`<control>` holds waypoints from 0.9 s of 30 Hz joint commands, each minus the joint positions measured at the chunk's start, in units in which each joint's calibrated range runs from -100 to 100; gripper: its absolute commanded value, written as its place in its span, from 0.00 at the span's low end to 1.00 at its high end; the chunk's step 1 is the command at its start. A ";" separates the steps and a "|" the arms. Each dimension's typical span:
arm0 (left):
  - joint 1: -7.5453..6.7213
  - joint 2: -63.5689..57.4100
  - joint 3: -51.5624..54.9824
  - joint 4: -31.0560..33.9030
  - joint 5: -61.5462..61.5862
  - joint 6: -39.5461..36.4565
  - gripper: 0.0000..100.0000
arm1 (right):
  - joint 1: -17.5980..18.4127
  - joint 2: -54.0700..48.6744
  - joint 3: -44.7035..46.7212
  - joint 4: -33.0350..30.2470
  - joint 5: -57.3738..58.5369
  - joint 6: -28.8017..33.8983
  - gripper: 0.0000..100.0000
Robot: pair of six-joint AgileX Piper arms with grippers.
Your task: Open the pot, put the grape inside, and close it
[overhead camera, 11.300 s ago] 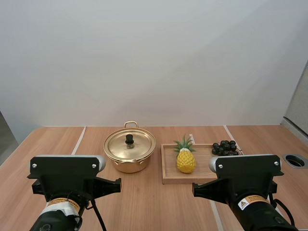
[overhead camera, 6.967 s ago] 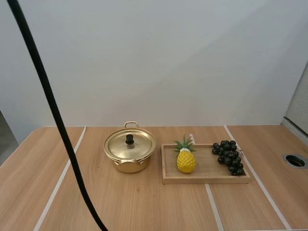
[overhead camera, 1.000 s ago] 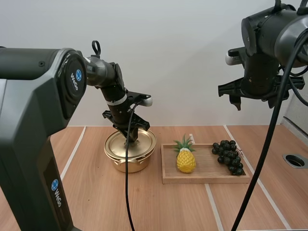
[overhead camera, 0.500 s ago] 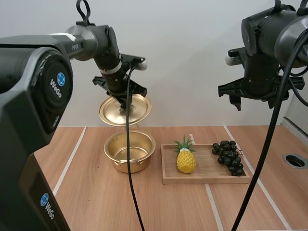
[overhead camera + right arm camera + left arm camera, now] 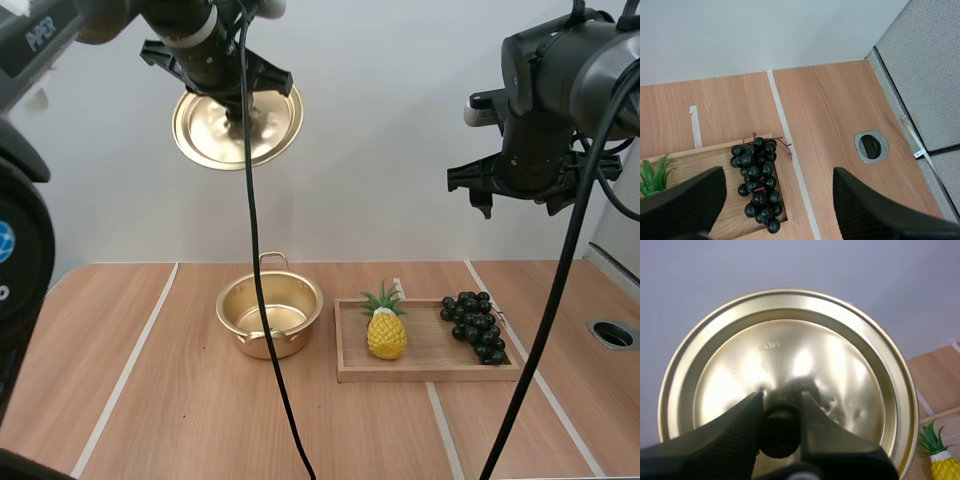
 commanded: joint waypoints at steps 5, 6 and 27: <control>-0.08 -7.74 -4.26 1.97 -3.66 -1.62 0.03 | -0.20 -0.36 0.11 1.96 -1.80 -0.05 1.00; -0.08 -8.85 -4.96 1.97 -4.32 -1.62 0.03 | -0.20 -0.36 0.11 2.55 -1.98 -0.05 1.00; -0.08 -20.42 -28.20 9.15 -11.51 -5.38 0.03 | -0.20 5.57 0.20 8.05 -1.23 -4.39 1.00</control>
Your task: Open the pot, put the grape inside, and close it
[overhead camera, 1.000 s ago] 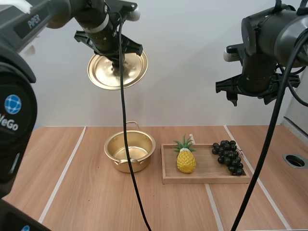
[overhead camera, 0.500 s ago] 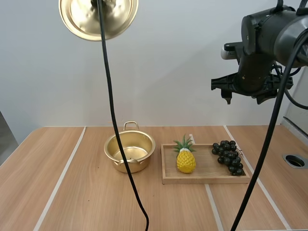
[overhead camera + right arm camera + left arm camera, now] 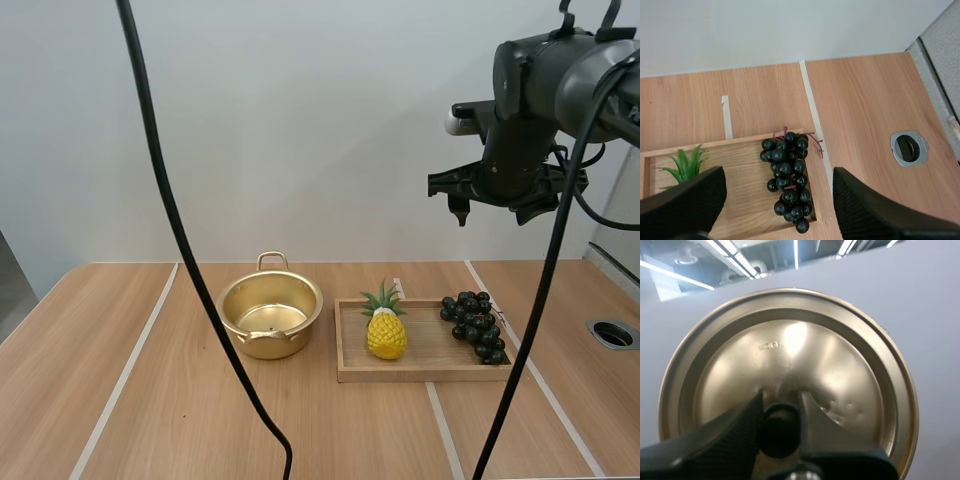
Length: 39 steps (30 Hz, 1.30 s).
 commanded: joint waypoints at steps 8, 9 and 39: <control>-0.08 -1.26 -15.63 0.84 -2.64 -0.66 0.03 | -0.20 7.25 -0.03 0.27 3.91 -0.34 1.00; -0.08 -1.26 -17.33 0.84 -2.64 -0.66 0.03 | -0.20 7.98 -0.03 0.27 4.25 -0.34 1.00; -0.08 -1.14 -21.60 0.84 -0.39 0.47 0.00 | -4.13 23.01 0.15 6.17 0.83 -2.93 1.00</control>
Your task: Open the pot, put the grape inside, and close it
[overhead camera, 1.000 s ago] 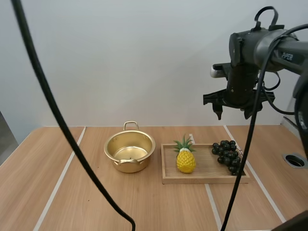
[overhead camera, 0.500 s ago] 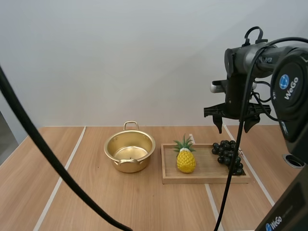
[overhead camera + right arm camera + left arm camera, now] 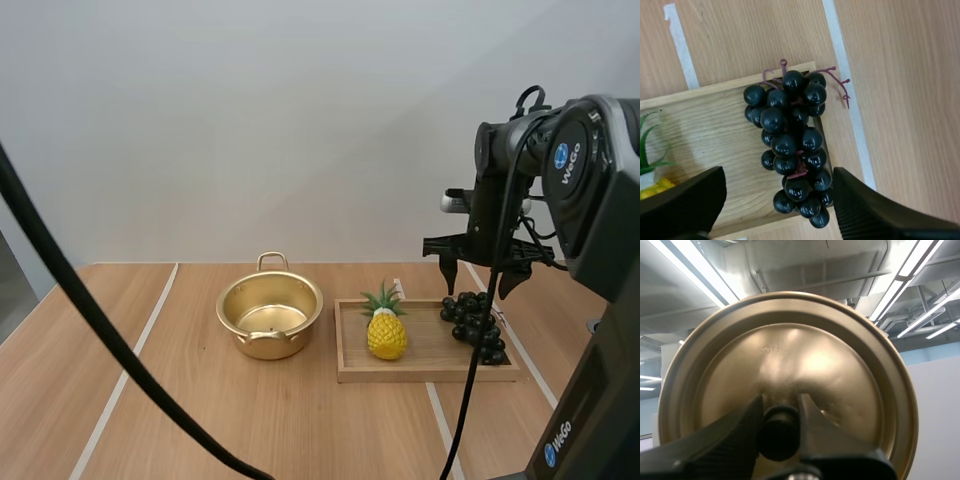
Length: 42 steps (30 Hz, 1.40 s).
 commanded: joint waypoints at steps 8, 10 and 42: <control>-0.08 0.01 -0.35 0.35 -0.74 0.88 0.00 | -0.15 4.61 0.33 -3.37 -3.44 -0.51 1.00; -0.08 0.01 -0.35 0.35 -0.74 0.88 0.00 | -0.15 5.56 0.33 -3.37 -3.83 -0.42 1.00; -0.08 0.01 -0.35 0.35 1.20 3.48 0.00 | -0.15 12.99 0.33 -4.28 -11.20 -0.24 0.00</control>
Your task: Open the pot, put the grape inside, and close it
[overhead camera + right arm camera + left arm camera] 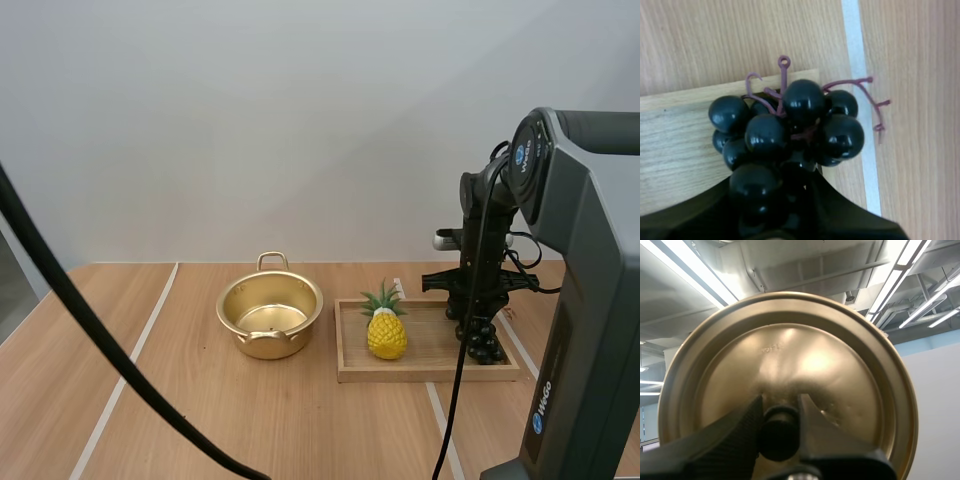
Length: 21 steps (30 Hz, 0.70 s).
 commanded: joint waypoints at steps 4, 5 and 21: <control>-0.08 0.01 -0.35 0.35 -0.48 1.21 0.00 | -0.15 -2.53 0.04 0.04 0.90 0.27 0.00; -0.08 0.01 -0.35 0.35 -0.48 1.21 0.00 | -0.15 -3.43 0.04 0.04 0.90 0.27 0.00; -0.08 0.13 -0.35 0.24 -0.60 1.21 0.00 | 0.01 -19.24 -3.87 2.99 -2.68 -5.66 0.00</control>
